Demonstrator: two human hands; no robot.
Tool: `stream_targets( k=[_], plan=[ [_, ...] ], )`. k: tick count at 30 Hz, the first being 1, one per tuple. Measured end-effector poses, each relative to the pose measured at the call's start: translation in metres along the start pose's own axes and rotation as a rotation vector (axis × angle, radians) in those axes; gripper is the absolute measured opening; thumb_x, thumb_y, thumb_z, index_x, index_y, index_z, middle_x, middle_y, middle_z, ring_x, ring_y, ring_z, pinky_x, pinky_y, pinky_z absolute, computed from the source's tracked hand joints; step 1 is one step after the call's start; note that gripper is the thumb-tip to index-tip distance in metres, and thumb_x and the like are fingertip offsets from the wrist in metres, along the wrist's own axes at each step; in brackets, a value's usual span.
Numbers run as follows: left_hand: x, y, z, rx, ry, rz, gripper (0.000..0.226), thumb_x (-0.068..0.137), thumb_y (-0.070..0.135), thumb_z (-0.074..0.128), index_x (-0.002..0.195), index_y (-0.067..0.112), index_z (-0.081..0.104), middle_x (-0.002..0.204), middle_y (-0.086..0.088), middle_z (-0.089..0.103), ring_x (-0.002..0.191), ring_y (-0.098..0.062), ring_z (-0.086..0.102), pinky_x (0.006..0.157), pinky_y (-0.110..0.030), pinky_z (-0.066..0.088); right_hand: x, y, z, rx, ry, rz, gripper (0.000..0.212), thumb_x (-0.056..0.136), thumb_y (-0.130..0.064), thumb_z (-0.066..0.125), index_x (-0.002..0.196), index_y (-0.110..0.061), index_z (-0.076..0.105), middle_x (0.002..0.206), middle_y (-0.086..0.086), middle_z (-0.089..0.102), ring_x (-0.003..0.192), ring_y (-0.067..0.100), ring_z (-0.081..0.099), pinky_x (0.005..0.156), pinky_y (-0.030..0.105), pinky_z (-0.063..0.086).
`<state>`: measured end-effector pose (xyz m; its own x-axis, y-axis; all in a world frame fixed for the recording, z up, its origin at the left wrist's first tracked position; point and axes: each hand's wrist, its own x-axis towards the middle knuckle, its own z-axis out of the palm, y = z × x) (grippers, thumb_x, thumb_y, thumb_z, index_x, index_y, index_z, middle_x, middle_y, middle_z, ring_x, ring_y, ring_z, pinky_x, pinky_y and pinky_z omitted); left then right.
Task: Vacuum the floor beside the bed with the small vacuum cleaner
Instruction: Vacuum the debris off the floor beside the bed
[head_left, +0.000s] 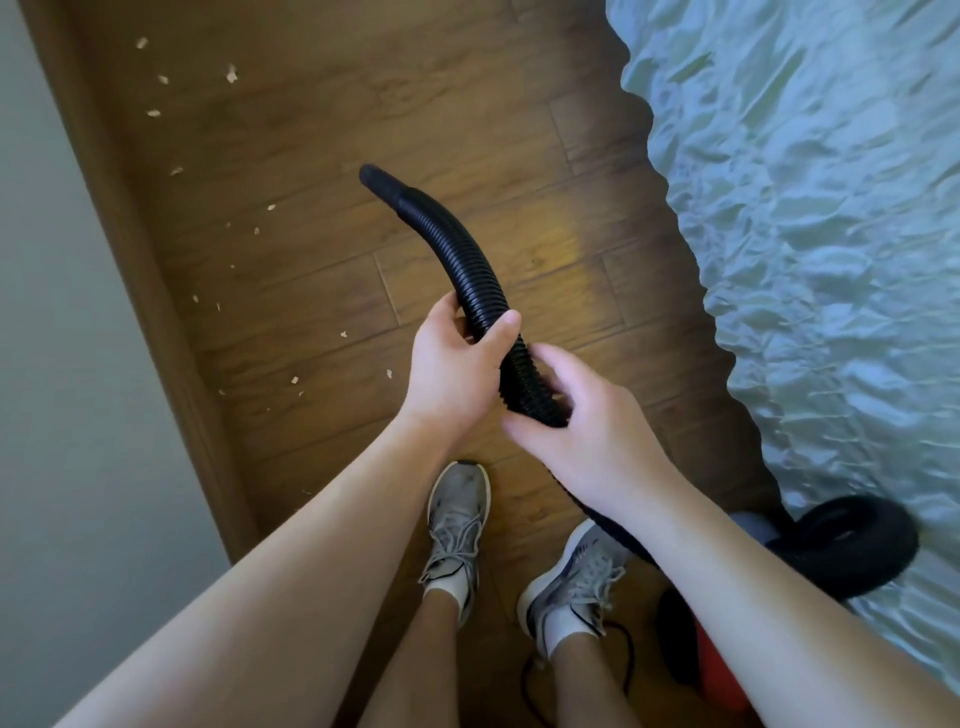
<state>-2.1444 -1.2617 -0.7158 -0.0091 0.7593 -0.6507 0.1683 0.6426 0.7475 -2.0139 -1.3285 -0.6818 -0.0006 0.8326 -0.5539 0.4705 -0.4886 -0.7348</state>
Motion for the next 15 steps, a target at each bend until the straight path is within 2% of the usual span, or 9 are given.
stream_targets(
  k=[3, 6, 10, 12, 15],
  plan=[
    [-0.002, -0.005, -0.007, -0.040, -0.020, -0.018, 0.038, 0.094, 0.027, 0.070, 0.129, 0.014, 0.059, 0.109, -0.001, 0.074, 0.100, -0.015, 0.073, 0.091, -0.040, 0.061, 0.012, -0.010, 0.013, 0.041, 0.040, -0.018, 0.055, 0.092, -0.031, 0.069, 0.143, -0.036, 0.048, 0.108, -0.031, 0.060, 0.093, -0.023, 0.054, 0.073, -0.004, 0.041],
    [0.001, -0.005, -0.015, -0.059, -0.043, -0.044, 0.037, 0.092, 0.025, 0.073, 0.126, 0.014, 0.060, 0.109, -0.002, 0.074, 0.100, -0.016, 0.073, 0.091, -0.041, 0.061, 0.006, -0.008, 0.022, 0.077, 0.069, -0.024, 0.057, 0.092, -0.025, 0.069, 0.145, -0.033, 0.050, 0.120, -0.026, 0.064, 0.110, -0.016, 0.056, 0.084, 0.000, 0.042],
    [0.014, -0.003, -0.026, -0.093, 0.021, -0.085, 0.019, 0.095, 0.024, 0.070, 0.111, 0.015, 0.066, 0.106, -0.005, 0.074, 0.099, -0.019, 0.072, 0.092, -0.043, 0.060, -0.012, 0.001, 0.028, 0.075, 0.057, -0.016, 0.061, 0.088, -0.021, 0.073, 0.144, -0.031, 0.051, 0.128, -0.024, 0.062, 0.118, -0.011, 0.054, 0.097, 0.010, 0.045],
    [0.023, -0.001, -0.033, -0.117, 0.048, -0.111, 0.021, 0.095, 0.025, 0.069, 0.113, 0.013, 0.066, 0.106, -0.007, 0.074, 0.100, -0.022, 0.072, 0.089, -0.043, 0.061, -0.022, 0.005, 0.032, 0.075, 0.036, -0.007, 0.061, 0.087, -0.020, 0.073, 0.144, -0.031, 0.051, 0.130, -0.023, 0.061, 0.119, -0.009, 0.055, 0.100, 0.014, 0.046],
    [0.033, 0.002, -0.042, -0.080, 0.065, -0.103, 0.026, 0.095, 0.025, 0.071, 0.116, 0.011, 0.065, 0.106, -0.007, 0.073, 0.098, -0.021, 0.072, 0.086, -0.040, 0.062, -0.032, 0.009, 0.039, 0.072, 0.018, 0.003, 0.061, 0.087, -0.020, 0.074, 0.142, -0.035, 0.051, 0.128, -0.028, 0.059, 0.120, -0.012, 0.052, 0.099, 0.010, 0.043]
  ],
)
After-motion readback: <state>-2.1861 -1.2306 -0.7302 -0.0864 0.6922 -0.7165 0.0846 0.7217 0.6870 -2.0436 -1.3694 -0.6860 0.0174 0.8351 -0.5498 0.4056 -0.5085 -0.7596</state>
